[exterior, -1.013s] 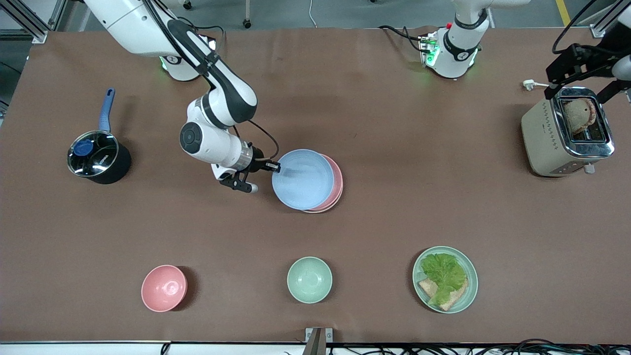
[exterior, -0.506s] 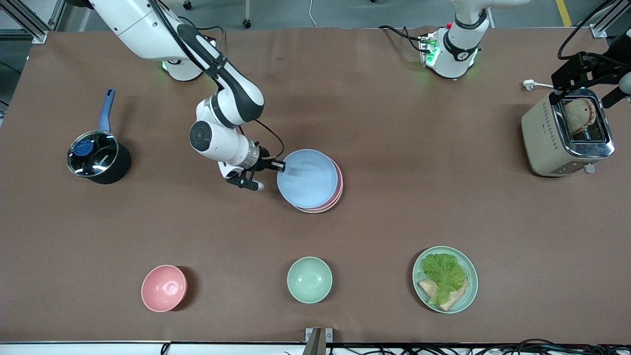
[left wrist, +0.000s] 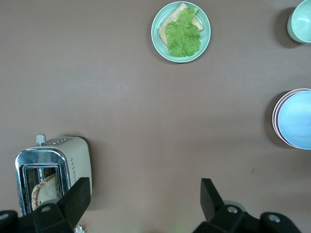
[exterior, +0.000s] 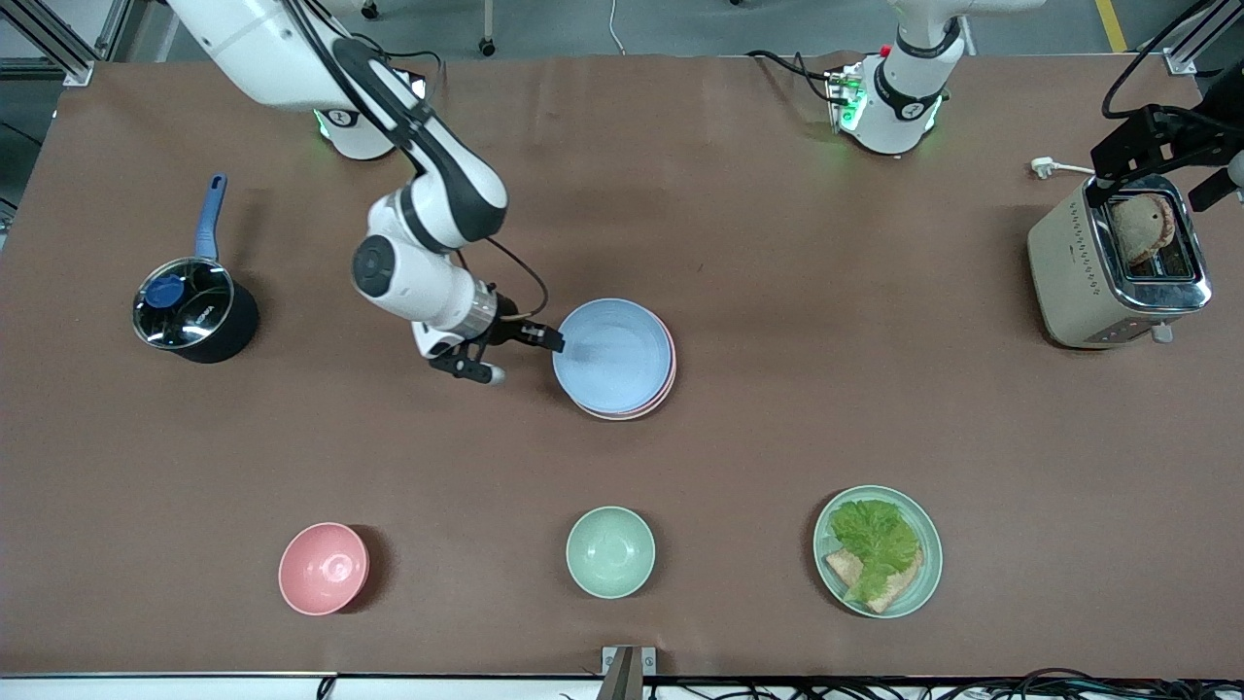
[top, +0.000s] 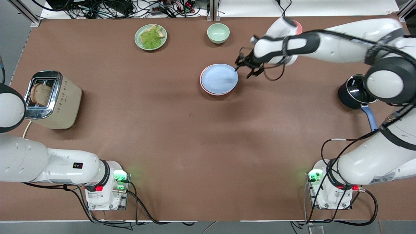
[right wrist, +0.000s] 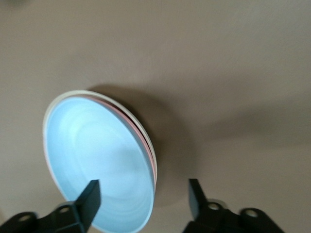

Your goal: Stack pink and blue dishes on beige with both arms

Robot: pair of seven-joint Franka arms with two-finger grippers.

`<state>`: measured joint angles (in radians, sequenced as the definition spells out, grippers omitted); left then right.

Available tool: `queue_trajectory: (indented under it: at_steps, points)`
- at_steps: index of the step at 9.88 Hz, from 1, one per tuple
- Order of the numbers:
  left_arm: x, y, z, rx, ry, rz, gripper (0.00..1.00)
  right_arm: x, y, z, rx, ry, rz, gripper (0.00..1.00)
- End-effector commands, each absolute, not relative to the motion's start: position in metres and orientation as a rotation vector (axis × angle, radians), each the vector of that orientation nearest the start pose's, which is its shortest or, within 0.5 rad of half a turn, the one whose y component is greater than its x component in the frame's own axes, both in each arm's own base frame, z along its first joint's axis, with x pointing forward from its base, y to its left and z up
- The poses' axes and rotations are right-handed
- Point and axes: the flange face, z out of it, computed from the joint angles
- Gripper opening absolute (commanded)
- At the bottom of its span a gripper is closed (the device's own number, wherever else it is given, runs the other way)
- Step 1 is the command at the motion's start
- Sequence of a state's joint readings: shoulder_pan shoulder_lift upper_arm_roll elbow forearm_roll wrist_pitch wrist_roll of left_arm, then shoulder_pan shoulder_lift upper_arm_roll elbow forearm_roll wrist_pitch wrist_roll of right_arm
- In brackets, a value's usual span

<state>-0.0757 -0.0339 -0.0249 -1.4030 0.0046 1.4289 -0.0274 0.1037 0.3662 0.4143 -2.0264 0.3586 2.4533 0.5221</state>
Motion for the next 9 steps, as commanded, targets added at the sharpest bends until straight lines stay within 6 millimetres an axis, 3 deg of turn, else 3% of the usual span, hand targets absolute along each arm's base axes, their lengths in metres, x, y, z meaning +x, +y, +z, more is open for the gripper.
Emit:
queue_trajectory:
  at_steps: [1, 3, 5, 7, 8, 9]
  points:
    - [0.521, -0.054, 0.694, -3.134, 0.095, -0.034, 1.0, 0.544, 0.214, 0.388, -2.954, 0.372, 0.144, 1.0]
    - [0.521, -0.054, 0.694, -3.134, 0.087, -0.034, 1.0, 0.573, 0.109, 0.465, -3.004, 0.497, 0.099, 1.0]
    - [0.521, -0.054, 0.694, -3.136, 0.035, -0.032, 1.0, 0.587, 0.02, 0.538, -3.012, 0.447, 0.063, 1.0]
    - [0.522, -0.052, 0.691, -3.139, 0.016, -0.022, 1.0, 0.572, -0.049, 0.604, -3.026, 0.362, 0.096, 1.0]
    - [0.523, -0.053, 0.685, -3.142, 0.01, -0.003, 1.0, 0.551, -0.078, 0.633, -3.013, 0.4, 0.075, 1.0]
    - [0.525, -0.051, 0.682, -3.156, 0.004, 0.002, 1.0, 0.534, -0.083, 0.659, -3.023, 0.404, 0.01, 1.0]
